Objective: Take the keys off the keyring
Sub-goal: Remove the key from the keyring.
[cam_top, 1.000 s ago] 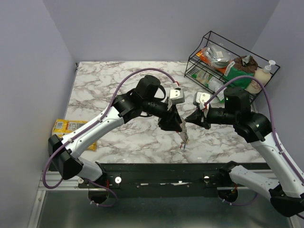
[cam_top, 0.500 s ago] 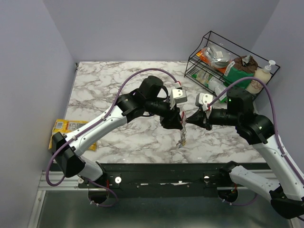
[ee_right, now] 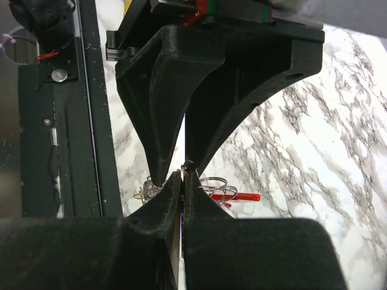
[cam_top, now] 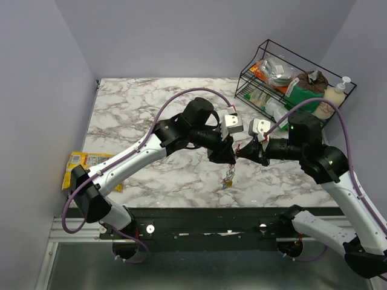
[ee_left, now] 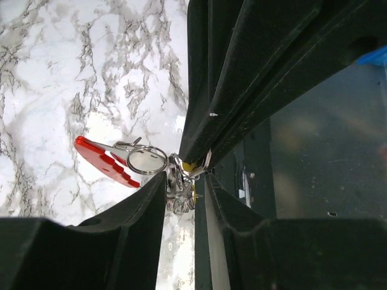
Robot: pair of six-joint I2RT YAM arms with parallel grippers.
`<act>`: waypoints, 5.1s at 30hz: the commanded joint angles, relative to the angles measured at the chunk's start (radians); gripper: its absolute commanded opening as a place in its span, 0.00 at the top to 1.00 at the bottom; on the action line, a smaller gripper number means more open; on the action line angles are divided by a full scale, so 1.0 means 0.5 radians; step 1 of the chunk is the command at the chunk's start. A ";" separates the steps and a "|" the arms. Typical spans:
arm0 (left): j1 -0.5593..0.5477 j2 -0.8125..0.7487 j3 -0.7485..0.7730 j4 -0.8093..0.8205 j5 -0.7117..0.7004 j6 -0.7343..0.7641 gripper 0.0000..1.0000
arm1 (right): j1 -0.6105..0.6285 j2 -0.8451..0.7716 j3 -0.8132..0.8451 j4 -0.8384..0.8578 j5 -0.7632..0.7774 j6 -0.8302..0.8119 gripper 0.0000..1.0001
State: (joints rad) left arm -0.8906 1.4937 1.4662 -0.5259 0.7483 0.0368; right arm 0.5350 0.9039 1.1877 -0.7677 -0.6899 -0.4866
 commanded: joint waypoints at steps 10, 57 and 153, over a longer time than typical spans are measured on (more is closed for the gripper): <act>-0.020 0.007 0.074 -0.044 0.022 0.034 0.86 | -0.018 -0.028 -0.019 0.103 -0.050 0.031 0.99; 0.048 -0.146 0.028 -0.031 0.007 0.037 1.00 | -0.039 -0.169 -0.234 0.075 0.140 -0.131 0.99; 0.039 -0.168 0.003 -0.037 0.004 0.070 0.43 | -0.039 -0.090 -0.044 -0.303 -0.078 -0.316 0.99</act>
State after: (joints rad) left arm -0.8379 1.4246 1.4479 -0.5179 0.7452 0.0345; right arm 0.5213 0.8562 1.1759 -1.0210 -0.7460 -0.7074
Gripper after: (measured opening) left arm 0.553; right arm 0.096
